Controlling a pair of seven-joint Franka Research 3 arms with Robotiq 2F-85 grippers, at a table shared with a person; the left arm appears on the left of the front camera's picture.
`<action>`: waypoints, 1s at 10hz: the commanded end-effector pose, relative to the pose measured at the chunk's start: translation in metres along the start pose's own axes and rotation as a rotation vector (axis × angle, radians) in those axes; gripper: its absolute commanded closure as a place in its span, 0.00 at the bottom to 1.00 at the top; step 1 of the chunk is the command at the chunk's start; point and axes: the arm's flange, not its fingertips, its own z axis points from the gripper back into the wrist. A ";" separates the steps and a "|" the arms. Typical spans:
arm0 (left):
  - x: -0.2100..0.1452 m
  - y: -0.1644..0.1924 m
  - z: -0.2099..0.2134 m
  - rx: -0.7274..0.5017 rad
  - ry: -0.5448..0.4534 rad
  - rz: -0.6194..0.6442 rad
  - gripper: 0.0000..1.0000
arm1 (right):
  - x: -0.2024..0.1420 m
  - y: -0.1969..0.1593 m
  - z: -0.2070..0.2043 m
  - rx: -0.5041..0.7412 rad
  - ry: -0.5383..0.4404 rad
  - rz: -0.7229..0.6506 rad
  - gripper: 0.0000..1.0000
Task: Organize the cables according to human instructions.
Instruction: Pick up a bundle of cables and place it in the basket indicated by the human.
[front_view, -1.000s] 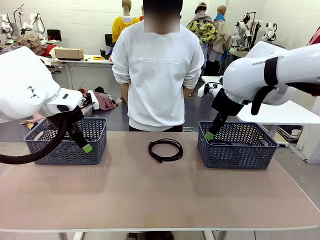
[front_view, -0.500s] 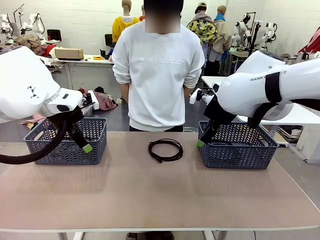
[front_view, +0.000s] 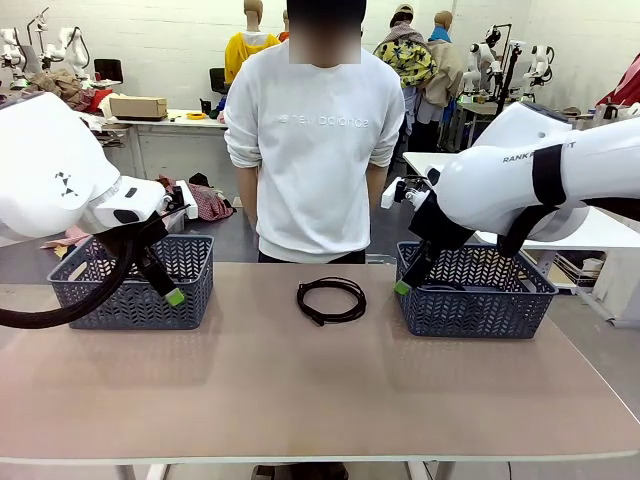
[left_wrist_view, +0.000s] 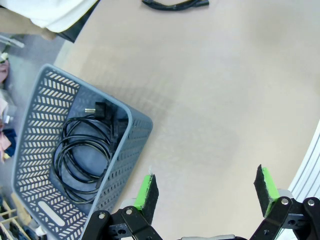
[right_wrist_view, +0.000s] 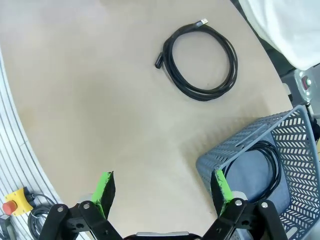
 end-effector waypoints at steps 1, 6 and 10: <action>-0.001 0.001 0.001 0.005 0.001 0.004 0.00 | 0.003 0.001 0.000 -0.004 -0.001 0.001 0.00; -0.001 0.001 0.001 0.005 0.001 0.004 0.00 | 0.003 0.001 0.000 -0.004 -0.001 0.001 0.00; -0.001 0.001 0.001 0.005 0.001 0.004 0.00 | 0.003 0.001 0.000 -0.004 -0.001 0.001 0.00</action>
